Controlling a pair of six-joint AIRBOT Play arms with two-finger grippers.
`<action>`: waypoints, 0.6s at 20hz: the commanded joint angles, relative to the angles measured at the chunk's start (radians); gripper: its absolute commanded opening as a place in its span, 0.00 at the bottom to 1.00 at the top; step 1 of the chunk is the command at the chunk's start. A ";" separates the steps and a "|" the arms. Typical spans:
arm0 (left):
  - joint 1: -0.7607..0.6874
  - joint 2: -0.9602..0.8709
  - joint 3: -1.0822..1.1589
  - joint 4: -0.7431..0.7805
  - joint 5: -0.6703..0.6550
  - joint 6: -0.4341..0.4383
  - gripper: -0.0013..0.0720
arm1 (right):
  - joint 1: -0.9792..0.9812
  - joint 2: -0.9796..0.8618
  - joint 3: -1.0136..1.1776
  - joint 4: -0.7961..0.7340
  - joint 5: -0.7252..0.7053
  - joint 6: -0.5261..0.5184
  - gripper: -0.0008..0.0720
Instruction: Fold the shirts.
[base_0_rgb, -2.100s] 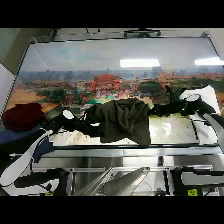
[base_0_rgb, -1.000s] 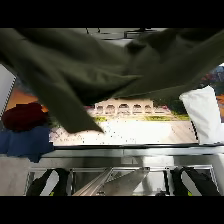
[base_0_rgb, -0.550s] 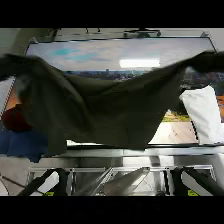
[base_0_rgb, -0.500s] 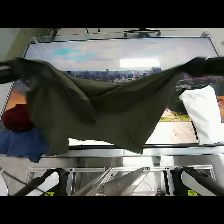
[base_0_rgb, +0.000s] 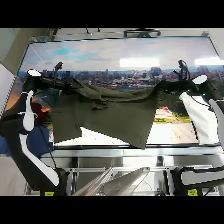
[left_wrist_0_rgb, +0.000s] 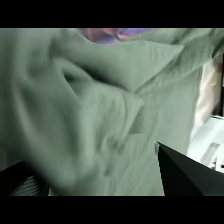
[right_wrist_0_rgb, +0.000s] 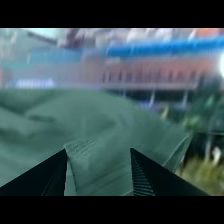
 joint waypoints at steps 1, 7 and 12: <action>0.061 -0.144 0.274 0.004 -0.142 -0.125 0.97 | -0.061 0.024 0.076 0.031 0.088 0.021 0.61; 0.252 0.027 0.135 0.058 -0.018 -0.088 0.96 | -0.216 0.269 -0.035 -0.087 0.414 0.136 0.61; 0.326 0.049 0.052 0.393 -0.079 -0.089 0.97 | -0.193 0.538 -0.438 -0.105 0.404 0.227 0.61</action>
